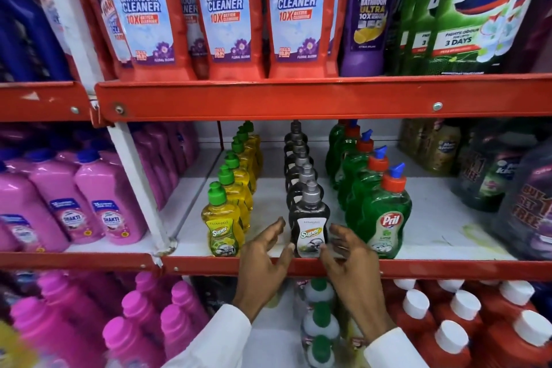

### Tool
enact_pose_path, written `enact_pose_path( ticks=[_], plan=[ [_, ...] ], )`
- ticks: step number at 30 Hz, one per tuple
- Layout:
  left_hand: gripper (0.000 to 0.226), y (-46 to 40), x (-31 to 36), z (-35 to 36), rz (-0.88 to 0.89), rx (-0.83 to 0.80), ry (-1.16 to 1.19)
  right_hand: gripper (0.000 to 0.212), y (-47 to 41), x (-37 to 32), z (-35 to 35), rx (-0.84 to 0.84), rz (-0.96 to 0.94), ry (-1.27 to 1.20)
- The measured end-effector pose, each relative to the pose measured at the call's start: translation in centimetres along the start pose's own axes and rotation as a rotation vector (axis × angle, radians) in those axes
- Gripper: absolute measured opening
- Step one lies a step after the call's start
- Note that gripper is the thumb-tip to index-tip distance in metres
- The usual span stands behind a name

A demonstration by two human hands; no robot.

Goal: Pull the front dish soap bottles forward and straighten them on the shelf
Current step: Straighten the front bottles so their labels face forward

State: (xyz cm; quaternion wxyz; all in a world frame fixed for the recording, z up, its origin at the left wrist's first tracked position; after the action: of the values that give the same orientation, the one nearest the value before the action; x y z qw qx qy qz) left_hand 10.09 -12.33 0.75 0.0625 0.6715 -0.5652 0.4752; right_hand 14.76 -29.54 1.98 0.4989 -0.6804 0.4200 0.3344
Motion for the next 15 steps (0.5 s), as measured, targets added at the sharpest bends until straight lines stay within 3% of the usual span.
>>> enact_pose_path(
  ticks=[3,7,9,12,15],
  plan=[
    [0.030,2.4,-0.2,-3.0,0.008,0.239,-0.007,0.022,2.5,-1.8,0.9,0.174,-0.110,-0.077],
    [0.024,3.0,-3.4,-7.1,-0.092,0.505,0.121,0.028,4.8,-3.2,5.5,-0.010,-0.129,-0.231],
    [0.040,2.1,-5.1,-8.6,-0.169,0.465,0.183,0.034,4.8,-3.8,8.4,-0.137,-0.084,-0.303],
    [0.063,1.0,-6.4,-9.6,-0.194,0.222,0.152,0.051,3.9,-4.6,11.9,-0.223,-0.069,-0.314],
    [0.059,0.3,-8.1,-9.5,-0.140,0.025,0.051,0.055,2.6,-5.2,13.9,-0.217,-0.109,-0.215]
  ],
)
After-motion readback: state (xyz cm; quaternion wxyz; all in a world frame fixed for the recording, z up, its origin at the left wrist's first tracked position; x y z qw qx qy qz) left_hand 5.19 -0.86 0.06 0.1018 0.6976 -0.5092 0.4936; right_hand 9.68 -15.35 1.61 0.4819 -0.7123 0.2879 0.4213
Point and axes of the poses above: each hand's wrist, its own y-axis away from the middle knuckle, its own z-axis out of the palm, x = y × z, the point moved 1 cm from there along -y, towards the middle knuckle, and after that the axes turned 14 degrees about -y, right-handed, at the moved point
